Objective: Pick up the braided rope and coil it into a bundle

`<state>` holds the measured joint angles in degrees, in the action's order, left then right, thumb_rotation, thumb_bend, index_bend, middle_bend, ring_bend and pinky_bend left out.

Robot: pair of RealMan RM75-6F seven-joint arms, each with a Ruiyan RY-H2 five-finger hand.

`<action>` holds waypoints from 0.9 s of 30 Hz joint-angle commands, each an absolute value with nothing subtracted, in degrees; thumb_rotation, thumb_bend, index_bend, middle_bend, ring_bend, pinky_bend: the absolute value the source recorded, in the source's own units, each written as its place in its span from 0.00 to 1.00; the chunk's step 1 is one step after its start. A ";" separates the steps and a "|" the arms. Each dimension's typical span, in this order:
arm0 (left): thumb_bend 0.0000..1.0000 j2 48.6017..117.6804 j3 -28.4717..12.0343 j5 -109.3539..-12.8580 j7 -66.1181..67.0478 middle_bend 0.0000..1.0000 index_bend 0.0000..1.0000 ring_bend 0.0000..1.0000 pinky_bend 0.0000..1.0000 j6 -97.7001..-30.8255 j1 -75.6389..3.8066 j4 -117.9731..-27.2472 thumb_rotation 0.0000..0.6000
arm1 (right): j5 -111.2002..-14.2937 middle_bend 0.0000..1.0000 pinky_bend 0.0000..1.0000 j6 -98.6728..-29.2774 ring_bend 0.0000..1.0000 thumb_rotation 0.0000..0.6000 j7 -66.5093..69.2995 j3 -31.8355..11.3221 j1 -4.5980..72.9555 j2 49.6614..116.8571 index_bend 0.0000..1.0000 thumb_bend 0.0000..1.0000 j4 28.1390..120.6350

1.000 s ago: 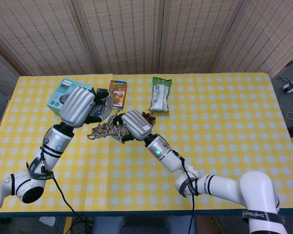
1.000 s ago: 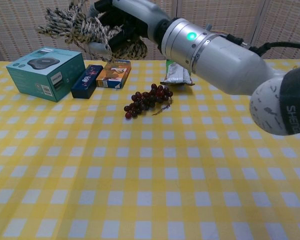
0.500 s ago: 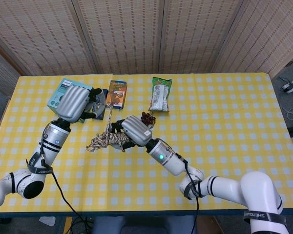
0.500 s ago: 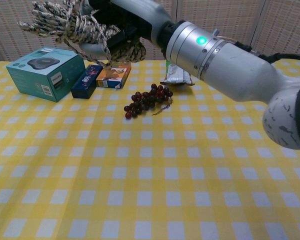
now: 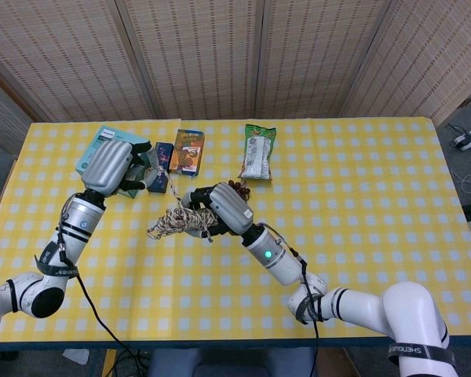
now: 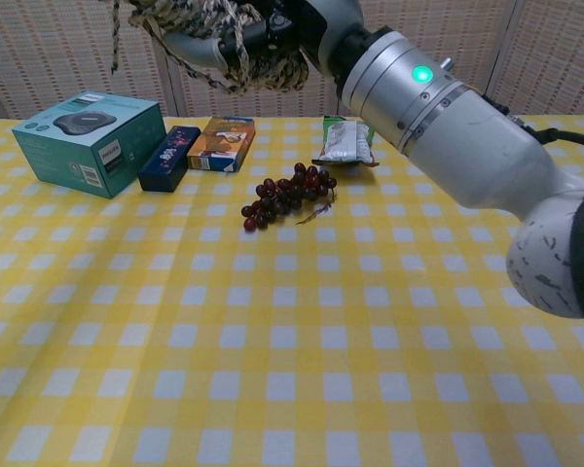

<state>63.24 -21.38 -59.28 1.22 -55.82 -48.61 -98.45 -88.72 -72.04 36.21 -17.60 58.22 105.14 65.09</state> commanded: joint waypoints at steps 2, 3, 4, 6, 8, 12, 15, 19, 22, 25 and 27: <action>0.40 62.89 -20.52 -58.32 0.86 1.00 0.73 1.00 1.00 -54.38 -48.33 -98.72 1.00 | -88.51 0.70 0.75 -74.04 0.62 1.00 36.84 -18.71 58.11 106.58 0.87 0.25 63.87; 0.40 62.89 -20.30 -58.11 0.95 1.00 0.73 1.00 1.00 -54.11 -48.30 -98.70 1.00 | -88.47 0.70 0.75 -74.56 0.62 1.00 36.96 -18.98 58.09 106.87 0.87 0.25 63.68; 0.40 62.90 -20.00 -57.78 1.10 1.00 0.73 1.00 1.00 -53.75 -48.27 -98.66 1.00 | -88.39 0.70 0.75 -75.23 0.62 1.00 37.04 -19.33 58.08 107.28 0.87 0.25 63.35; 0.40 63.04 -19.64 -57.29 1.09 1.00 0.73 1.00 1.00 -53.33 -48.18 -98.59 1.00 | -88.15 0.70 0.75 -76.15 0.62 1.00 36.97 -19.86 58.02 107.90 0.87 0.25 62.90; 0.40 63.09 -19.21 -56.60 0.88 1.00 0.73 1.00 1.00 -52.60 -48.05 -98.55 1.00 | -87.97 0.70 0.75 -77.18 0.62 1.00 36.94 -20.39 57.96 108.53 0.87 0.25 62.44; 0.40 63.22 -18.01 -56.27 1.03 1.00 0.73 1.00 1.00 -51.73 -47.63 -98.10 1.00 | -87.16 0.70 0.76 -79.25 0.63 1.00 36.40 -21.61 57.64 109.91 0.87 0.25 61.44; 0.40 63.14 -17.10 -56.34 1.09 1.00 0.73 1.00 1.00 -51.28 -47.14 -98.02 1.00 | -86.44 0.70 0.76 -80.53 0.63 1.00 36.15 -22.50 57.42 111.01 0.87 0.25 60.60; 0.40 62.99 -16.31 -56.58 0.96 1.00 0.73 1.00 1.00 -51.24 -46.44 -97.93 1.00 | -85.91 0.71 0.76 -81.45 0.63 1.00 35.53 -23.34 57.46 111.75 0.87 0.25 59.70; 0.40 62.70 -15.84 -56.92 0.64 1.00 0.73 1.00 1.00 -51.18 -45.87 -97.98 1.00 | -85.49 0.71 0.76 -82.12 0.63 1.00 35.33 -23.97 57.43 112.19 0.87 0.25 59.22; 0.40 62.35 -15.27 -57.44 0.39 1.00 0.73 1.00 1.00 -51.13 -45.25 -98.04 1.00 | -85.07 0.71 0.76 -82.77 0.63 1.00 35.05 -24.51 57.32 112.55 0.88 0.25 58.71; 0.40 62.17 -14.97 -57.65 0.24 1.00 0.73 1.00 1.00 -51.06 -44.91 -98.07 1.00 | -84.80 0.71 0.76 -83.24 0.63 1.00 34.98 -24.89 57.25 112.79 0.88 0.26 58.38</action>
